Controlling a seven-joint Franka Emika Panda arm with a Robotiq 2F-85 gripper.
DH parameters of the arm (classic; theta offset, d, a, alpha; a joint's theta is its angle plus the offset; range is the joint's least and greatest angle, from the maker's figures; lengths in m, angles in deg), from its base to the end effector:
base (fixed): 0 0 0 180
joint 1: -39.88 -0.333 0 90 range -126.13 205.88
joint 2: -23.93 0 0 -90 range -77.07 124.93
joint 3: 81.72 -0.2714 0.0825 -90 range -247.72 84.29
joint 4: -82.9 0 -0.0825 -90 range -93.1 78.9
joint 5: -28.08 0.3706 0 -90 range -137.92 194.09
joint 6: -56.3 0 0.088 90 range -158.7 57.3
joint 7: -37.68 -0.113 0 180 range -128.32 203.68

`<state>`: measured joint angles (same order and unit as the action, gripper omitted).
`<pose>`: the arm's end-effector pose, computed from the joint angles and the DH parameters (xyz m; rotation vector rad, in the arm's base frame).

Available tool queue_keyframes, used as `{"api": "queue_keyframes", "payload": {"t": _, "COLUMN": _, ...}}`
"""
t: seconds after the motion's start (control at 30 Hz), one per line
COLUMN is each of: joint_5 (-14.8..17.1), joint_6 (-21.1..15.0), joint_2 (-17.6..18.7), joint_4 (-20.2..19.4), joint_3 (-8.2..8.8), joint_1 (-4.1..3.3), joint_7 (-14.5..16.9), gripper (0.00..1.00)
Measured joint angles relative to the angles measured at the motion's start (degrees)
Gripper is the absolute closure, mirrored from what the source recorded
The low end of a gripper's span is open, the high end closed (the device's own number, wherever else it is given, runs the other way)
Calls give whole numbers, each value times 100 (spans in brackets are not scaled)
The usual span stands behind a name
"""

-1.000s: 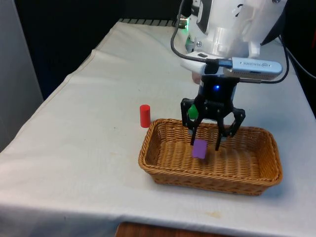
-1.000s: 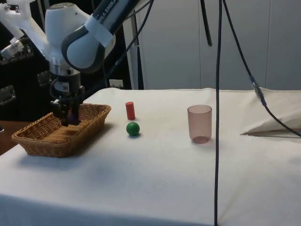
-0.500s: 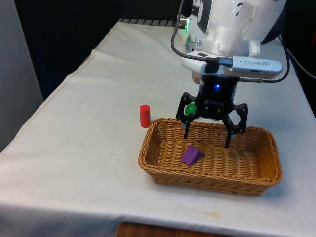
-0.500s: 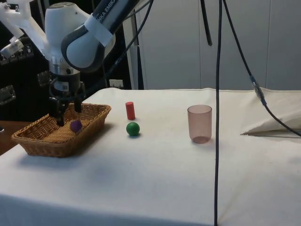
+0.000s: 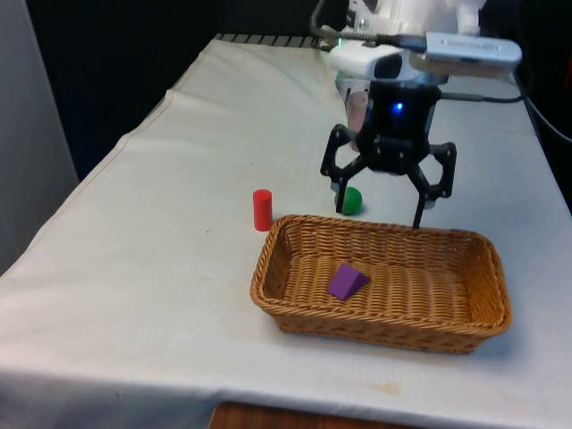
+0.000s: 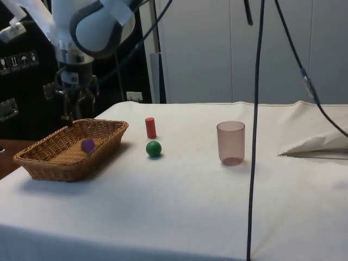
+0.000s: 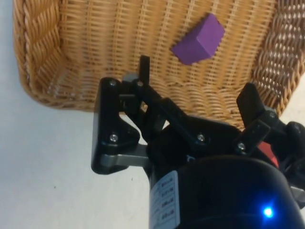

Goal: Pick up the triangular block and place it into the basket.

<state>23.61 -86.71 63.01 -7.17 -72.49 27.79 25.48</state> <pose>0.6860 0.0493 0.2379 2.9970 -0.0872 0.4008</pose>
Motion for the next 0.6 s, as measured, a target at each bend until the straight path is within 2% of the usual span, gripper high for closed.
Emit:
{"api": "queue_keyframes", "payload": {"t": 0.3, "joint_5": -6, "joint_6": 338, "joint_2": -378, "joint_4": -138, "joint_3": 0, "joint_1": -23, "joint_7": 6, "gripper": 0}}
{"api": "queue_keyframes", "payload": {"t": 0.6, "joint_5": -6, "joint_6": 470, "joint_2": -888, "joint_4": -676, "joint_3": 0, "joint_1": -52, "joint_7": 11, "gripper": 0}}
